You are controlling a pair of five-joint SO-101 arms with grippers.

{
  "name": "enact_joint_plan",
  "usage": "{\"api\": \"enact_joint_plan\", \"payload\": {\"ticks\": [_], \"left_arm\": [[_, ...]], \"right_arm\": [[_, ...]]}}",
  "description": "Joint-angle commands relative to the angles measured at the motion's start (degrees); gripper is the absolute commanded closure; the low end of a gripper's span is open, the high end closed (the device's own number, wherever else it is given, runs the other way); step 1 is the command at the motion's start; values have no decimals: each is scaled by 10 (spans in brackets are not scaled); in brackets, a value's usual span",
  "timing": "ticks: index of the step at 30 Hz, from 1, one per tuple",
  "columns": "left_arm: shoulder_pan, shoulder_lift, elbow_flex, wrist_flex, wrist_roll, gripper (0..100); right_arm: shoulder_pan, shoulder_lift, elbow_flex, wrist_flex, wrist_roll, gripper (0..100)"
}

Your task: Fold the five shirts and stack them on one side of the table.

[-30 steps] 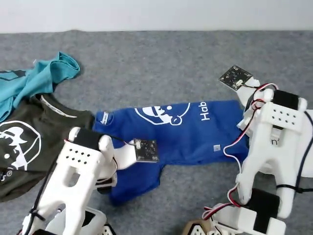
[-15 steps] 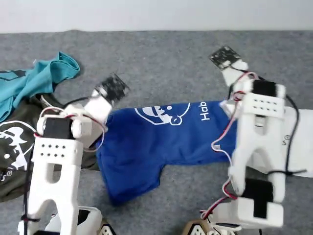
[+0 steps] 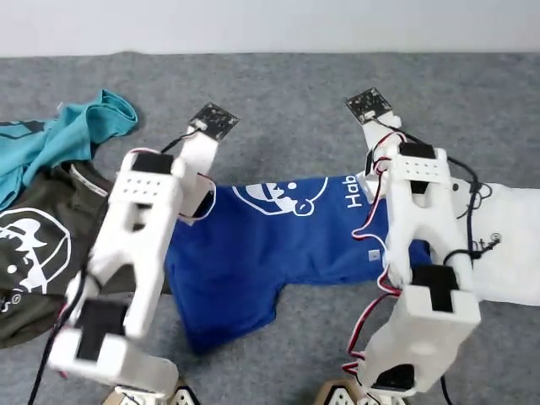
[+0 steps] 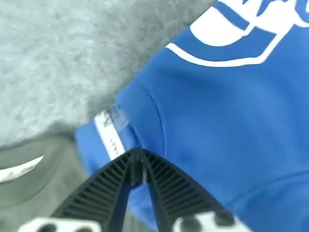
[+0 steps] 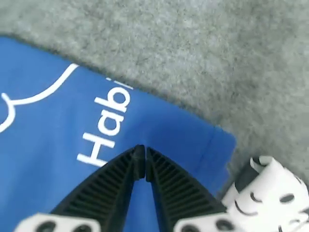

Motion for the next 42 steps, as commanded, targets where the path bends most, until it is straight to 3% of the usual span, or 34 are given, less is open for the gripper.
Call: {"api": "enact_joint_plan", "payload": {"ticks": [1,7,15,19,27,33,42], "left_arm": [[-18,89,-76,-7,4,994],[-58,188,-204,74,4,994],[-37,138,-271,135,7,995],[-5,64,-266,155,7,995],[1,-14,-198,228,19,995],[5,-55,-124,242,20,995],[-4,-142,-74,292,42,995]], "right_arm": [[13,15,-39,-30,-4,988],[53,61,-98,-14,-4,988],[46,60,-210,124,-9,988],[31,59,-277,220,-9,988],[0,59,-397,512,-10,988],[25,-7,-312,511,-31,988],[62,-150,-62,483,-30,988]]}}
